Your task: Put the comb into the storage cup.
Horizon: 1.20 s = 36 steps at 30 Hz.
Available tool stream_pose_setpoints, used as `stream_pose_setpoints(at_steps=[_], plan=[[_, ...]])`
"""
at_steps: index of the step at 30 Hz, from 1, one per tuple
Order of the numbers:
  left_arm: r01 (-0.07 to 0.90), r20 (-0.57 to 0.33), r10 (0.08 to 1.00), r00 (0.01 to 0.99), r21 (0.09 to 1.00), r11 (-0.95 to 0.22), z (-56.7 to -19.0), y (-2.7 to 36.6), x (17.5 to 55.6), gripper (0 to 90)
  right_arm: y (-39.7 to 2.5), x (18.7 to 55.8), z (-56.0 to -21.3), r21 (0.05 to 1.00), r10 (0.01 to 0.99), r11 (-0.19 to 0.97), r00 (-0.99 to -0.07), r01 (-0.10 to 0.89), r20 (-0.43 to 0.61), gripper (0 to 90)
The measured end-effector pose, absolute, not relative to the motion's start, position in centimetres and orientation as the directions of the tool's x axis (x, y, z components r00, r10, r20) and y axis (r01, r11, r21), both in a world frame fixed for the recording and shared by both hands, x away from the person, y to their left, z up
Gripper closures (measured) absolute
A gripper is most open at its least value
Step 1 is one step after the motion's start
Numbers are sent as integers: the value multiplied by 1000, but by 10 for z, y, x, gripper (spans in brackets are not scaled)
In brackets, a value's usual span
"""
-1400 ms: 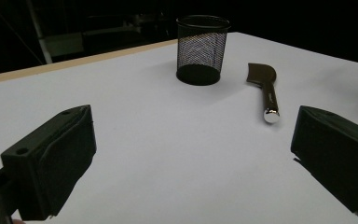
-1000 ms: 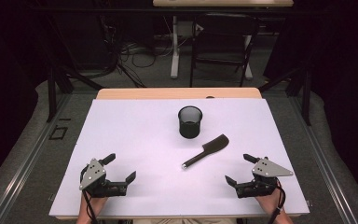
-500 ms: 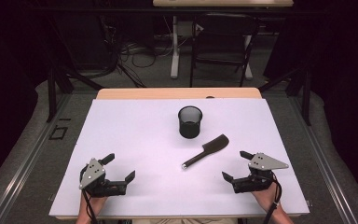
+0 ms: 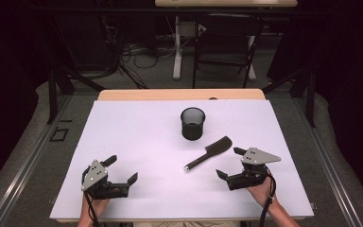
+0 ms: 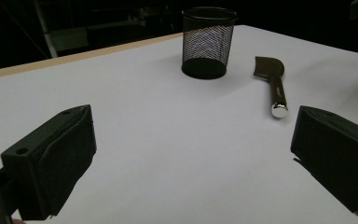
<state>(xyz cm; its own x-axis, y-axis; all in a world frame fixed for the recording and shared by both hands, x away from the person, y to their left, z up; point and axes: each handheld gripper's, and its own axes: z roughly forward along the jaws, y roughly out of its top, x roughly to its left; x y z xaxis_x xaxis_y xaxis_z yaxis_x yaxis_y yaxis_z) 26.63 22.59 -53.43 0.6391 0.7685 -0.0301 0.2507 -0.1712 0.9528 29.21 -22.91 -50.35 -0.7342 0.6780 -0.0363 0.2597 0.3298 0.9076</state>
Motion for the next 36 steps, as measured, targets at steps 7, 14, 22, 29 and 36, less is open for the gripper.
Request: stream_pose_setpoints(at_steps=[7,14,22,29,36], plan=[[250,-29,768,640,953,-172,-534,225,267,1,-216,299,-501,905,657,339,-753,258,-31,1],[248,-29,766,642,954,-171,-534,226,266,1,-203,306,-500,897,639,354,-769,267,-23,1],[248,-28,766,642,953,-173,-534,225,267,1,-192,314,-499,894,628,354,-778,276,-8,0],[245,-25,764,644,954,-175,-534,225,266,1,-181,319,-499,887,614,366,-789,283,-1,0],[246,-26,763,646,953,-175,-534,225,266,1,-174,326,-501,880,609,369,-793,300,15,0]])
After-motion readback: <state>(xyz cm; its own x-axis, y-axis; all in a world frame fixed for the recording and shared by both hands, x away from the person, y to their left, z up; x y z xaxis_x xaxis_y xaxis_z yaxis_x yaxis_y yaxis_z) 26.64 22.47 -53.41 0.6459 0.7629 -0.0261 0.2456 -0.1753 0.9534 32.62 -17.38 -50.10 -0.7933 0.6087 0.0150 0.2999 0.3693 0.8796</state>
